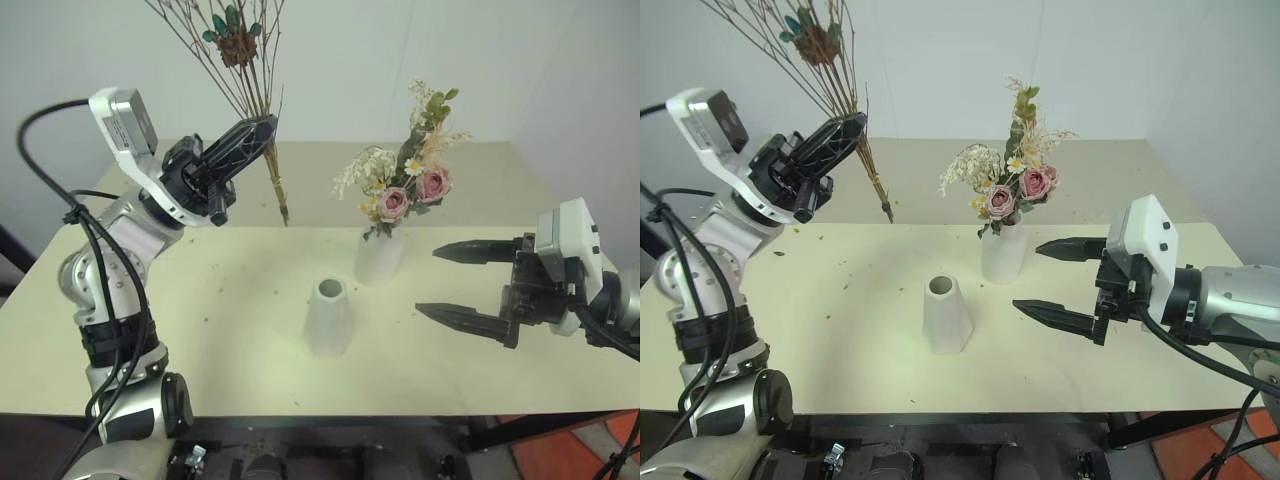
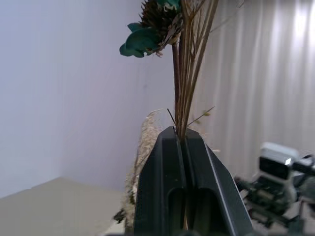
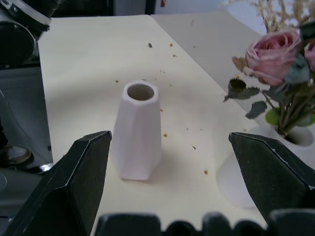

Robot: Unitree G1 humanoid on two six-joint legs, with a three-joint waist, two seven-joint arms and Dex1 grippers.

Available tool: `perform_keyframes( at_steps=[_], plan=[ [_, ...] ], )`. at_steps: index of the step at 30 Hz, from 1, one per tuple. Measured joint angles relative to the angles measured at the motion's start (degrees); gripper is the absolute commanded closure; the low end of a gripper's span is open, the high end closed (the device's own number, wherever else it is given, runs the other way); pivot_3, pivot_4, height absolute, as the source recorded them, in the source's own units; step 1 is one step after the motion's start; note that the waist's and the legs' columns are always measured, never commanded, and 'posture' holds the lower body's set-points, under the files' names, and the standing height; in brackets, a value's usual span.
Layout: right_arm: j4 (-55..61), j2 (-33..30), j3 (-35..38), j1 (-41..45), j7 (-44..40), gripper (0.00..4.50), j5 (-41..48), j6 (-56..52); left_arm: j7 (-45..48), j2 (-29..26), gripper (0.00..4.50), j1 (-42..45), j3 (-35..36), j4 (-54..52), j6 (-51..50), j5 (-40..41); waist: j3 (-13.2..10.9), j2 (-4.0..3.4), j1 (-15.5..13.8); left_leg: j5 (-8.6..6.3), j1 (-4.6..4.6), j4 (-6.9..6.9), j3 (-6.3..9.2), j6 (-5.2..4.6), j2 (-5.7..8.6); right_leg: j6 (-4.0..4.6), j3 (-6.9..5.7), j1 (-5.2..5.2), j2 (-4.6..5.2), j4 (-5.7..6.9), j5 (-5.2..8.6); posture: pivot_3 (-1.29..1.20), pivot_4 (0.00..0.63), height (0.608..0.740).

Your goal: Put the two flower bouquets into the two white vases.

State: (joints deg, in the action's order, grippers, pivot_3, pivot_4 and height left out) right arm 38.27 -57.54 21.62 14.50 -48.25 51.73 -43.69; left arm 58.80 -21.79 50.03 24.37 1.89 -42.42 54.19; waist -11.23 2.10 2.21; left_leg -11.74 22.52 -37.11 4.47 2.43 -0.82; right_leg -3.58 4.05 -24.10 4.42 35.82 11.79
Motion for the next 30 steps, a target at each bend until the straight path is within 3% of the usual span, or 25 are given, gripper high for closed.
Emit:
perform_keyframes(
  at_steps=[6, 16, 30],
  plan=[
    [0.0, 1.0, -0.1, -2.1, 1.1, 0.00, -1.6, 0.8, 4.9, 1.8, 4.49, 1.5, -3.4, 9.0, 3.7, -0.6, 0.0, 0.00, 0.0, 0.00, 0.04, 0.01, 0.01, 0.00, 0.00, 0.01, 0.01, -0.04, 0.00, -0.01, 0.00, 0.00, 0.150, 0.740],
    [1.6, 2.1, -0.1, -5.7, 3.5, 0.00, -2.7, 1.0, 13.7, 1.9, 4.49, -1.0, -10.7, 7.9, 7.2, -2.4, 0.0, 0.00, 0.0, 0.00, 0.01, 0.02, 0.01, 0.00, -0.01, 0.00, 0.01, -0.04, -0.01, 0.01, 0.00, 0.00, 0.150, 0.740],
    [1.6, 2.2, -0.1, -6.1, 5.0, 0.00, -4.2, 1.0, 13.8, 2.6, 4.49, -3.1, -13.0, 8.9, 7.4, -3.5, 0.0, 0.00, -0.1, 0.00, 0.02, 0.02, 0.01, 0.00, -0.01, 0.00, 0.01, -0.03, 0.00, -0.02, 0.01, 0.00, 0.150, 0.740]
  ],
)
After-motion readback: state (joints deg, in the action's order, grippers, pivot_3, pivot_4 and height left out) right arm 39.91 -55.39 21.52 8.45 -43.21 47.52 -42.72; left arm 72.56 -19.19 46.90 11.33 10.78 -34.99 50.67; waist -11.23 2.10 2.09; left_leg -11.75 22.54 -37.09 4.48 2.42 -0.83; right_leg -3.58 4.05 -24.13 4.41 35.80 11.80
